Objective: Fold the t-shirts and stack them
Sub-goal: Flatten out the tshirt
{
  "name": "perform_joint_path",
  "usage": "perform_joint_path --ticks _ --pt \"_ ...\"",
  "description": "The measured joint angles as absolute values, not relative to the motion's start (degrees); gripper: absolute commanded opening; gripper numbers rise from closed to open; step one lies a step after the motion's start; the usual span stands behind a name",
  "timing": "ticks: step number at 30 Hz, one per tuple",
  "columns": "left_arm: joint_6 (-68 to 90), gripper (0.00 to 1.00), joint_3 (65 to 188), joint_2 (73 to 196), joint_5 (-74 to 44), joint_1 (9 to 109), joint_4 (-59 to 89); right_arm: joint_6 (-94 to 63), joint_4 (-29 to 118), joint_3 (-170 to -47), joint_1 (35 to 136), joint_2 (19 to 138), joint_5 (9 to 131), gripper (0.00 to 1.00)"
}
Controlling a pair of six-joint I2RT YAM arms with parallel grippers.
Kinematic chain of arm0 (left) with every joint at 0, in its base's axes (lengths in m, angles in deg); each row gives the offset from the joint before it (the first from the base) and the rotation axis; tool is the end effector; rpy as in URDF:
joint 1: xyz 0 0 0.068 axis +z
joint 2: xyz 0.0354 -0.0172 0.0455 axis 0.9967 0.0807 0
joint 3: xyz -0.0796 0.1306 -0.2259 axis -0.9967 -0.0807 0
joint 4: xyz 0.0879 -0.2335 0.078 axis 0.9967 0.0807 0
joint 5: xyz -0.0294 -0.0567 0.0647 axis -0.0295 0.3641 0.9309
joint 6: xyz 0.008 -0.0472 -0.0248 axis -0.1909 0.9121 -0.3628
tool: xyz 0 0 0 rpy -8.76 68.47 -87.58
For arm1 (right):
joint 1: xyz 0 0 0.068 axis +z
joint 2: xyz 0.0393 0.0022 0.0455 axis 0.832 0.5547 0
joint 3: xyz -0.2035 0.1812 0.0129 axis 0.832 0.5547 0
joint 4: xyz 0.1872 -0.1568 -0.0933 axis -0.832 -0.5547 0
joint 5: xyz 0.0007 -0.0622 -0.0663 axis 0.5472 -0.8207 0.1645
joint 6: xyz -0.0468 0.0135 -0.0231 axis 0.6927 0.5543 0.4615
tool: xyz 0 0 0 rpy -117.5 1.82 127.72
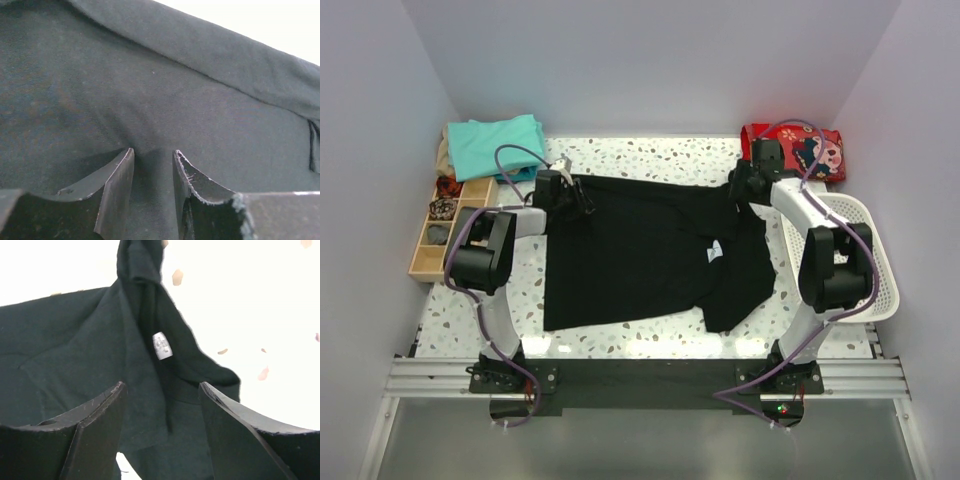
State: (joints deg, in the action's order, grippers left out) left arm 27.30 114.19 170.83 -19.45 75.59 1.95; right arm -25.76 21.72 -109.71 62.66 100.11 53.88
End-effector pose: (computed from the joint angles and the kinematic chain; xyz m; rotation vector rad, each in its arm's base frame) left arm 0.3953 -0.0761 0.1351 -0.2369 2.2577 -0.6050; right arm 0.3950 0.0388 0.2352 0.2912 2.4003 0.0127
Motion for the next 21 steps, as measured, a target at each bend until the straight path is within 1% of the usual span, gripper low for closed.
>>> perform_joint_path --ticks 3,6,7,10,11,15,21 --pt "27.02 0.37 114.19 170.83 -18.8 75.59 2.26 -25.81 21.05 -109.95 62.66 99.96 51.75 0.62" --pt "26.84 0.37 114.19 170.81 -18.78 75.61 2.65 -26.07 19.91 -109.43 62.66 100.44 51.03 0.57" --pt "26.76 0.36 114.19 170.75 -18.78 75.61 2.85 -26.2 19.8 -109.1 62.66 100.53 51.08 0.53" --pt "26.45 0.34 114.26 169.98 -17.29 75.61 5.05 -26.7 19.71 -107.81 62.66 101.25 51.45 0.48" --pt "26.16 0.34 114.26 169.46 -16.57 75.61 6.34 -26.88 19.71 -107.26 62.61 101.53 51.62 0.44" --pt "24.74 0.34 113.49 166.55 -12.46 75.72 12.57 -27.45 19.47 -105.91 62.61 102.56 52.26 0.42" --pt "23.63 0.34 111.33 163.16 -8.68 76.64 17.36 -27.47 19.54 -105.91 62.61 103.65 51.95 0.42"
